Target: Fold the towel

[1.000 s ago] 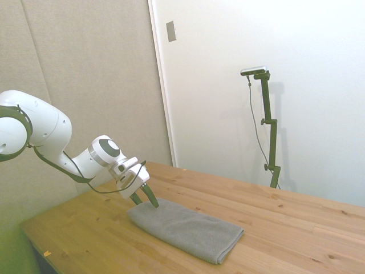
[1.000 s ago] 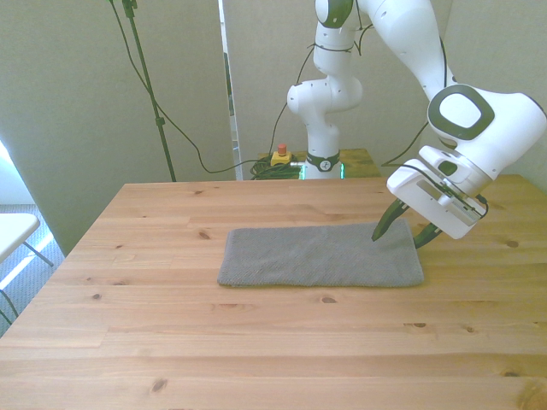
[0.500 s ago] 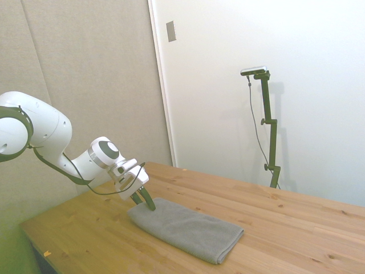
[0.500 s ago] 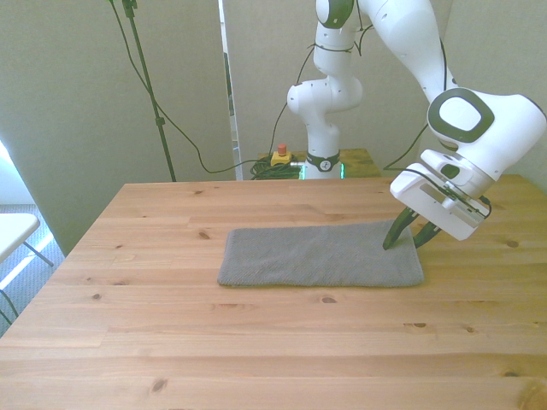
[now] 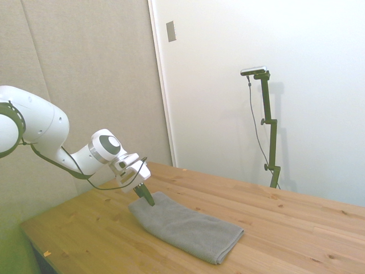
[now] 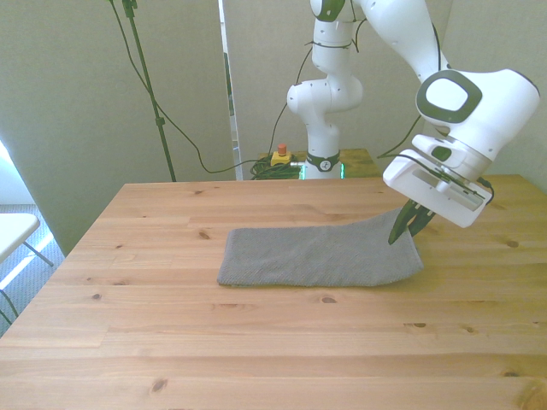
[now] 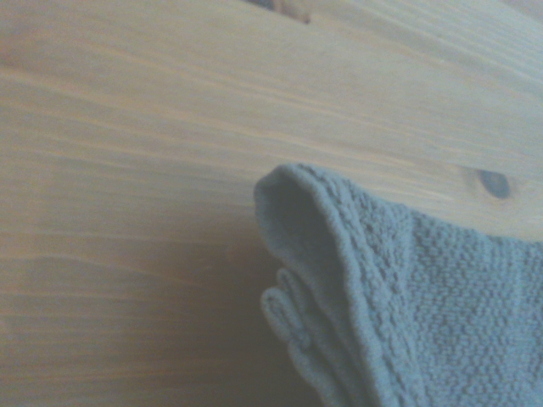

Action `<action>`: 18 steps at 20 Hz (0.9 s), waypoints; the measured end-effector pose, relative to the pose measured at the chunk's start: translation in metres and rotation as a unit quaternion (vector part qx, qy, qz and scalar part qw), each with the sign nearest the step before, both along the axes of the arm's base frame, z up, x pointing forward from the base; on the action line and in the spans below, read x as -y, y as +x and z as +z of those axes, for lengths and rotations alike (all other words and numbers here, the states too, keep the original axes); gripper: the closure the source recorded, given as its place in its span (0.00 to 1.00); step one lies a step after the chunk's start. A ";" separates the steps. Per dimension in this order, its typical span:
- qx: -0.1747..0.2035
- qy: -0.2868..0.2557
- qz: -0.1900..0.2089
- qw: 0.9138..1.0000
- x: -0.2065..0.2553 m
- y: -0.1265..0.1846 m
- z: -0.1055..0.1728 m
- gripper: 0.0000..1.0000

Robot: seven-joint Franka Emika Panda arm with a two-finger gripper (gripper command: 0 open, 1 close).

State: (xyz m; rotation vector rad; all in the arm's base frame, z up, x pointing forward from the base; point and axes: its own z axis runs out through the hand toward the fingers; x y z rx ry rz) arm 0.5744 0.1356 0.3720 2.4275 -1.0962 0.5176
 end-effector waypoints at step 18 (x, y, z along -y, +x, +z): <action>0.072 0.119 -0.038 0.990 0.157 -0.019 0.130 1.00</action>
